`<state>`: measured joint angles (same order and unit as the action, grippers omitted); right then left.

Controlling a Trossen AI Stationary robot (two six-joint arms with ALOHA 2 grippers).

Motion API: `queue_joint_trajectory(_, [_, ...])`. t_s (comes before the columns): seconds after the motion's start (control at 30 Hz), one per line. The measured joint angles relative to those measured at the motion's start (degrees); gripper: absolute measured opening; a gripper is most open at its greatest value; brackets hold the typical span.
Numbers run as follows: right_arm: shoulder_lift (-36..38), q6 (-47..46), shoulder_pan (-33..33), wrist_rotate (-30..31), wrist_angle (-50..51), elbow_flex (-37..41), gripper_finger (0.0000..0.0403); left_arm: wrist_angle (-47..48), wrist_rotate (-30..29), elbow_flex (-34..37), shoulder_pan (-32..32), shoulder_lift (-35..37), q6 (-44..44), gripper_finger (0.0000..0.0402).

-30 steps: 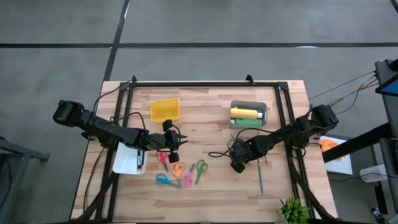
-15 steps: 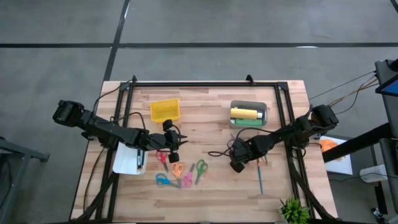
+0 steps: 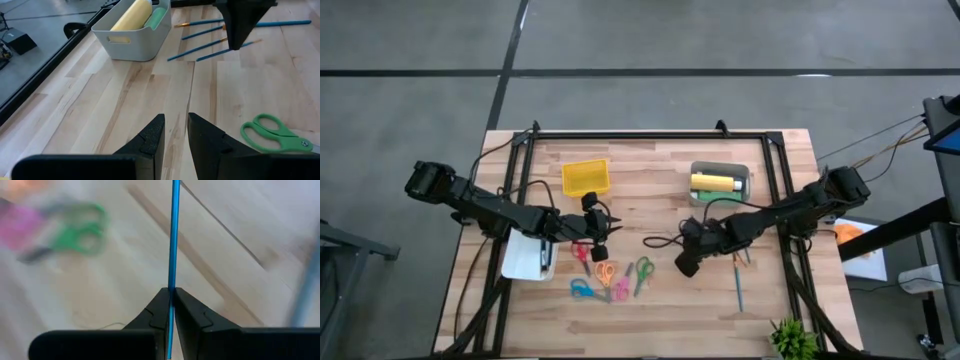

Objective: Pick & Place Paint Supplies
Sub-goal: Put the blue paintbrush into the white bin

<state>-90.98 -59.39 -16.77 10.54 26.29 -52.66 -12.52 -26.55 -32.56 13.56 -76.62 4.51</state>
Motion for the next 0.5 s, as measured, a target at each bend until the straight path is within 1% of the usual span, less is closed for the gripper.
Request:
queue_joint_trajectory(0.13, [0.0, 2.5, 0.4, 2.0, -11.5, 1.0, 0.0018, 0.0, 0.0, 0.0, 0.0, 0.0, 0.0, 0.0086])
queue_joint_trajectory(0.27, [-0.9, 3.4, 1.8, 5.4, -24.1, 2.5, 0.0018, 0.2, 0.0, 0.0, 0.0, 0.0, 0.0, 0.0086])
queue_joint_trajectory(0.5, [-6.3, 4.3, 4.7, 5.6, -38.6, 3.2, 0.0018, 0.6, 0.0, 0.0, 0.0, 0.0, 0.0, 0.0086])
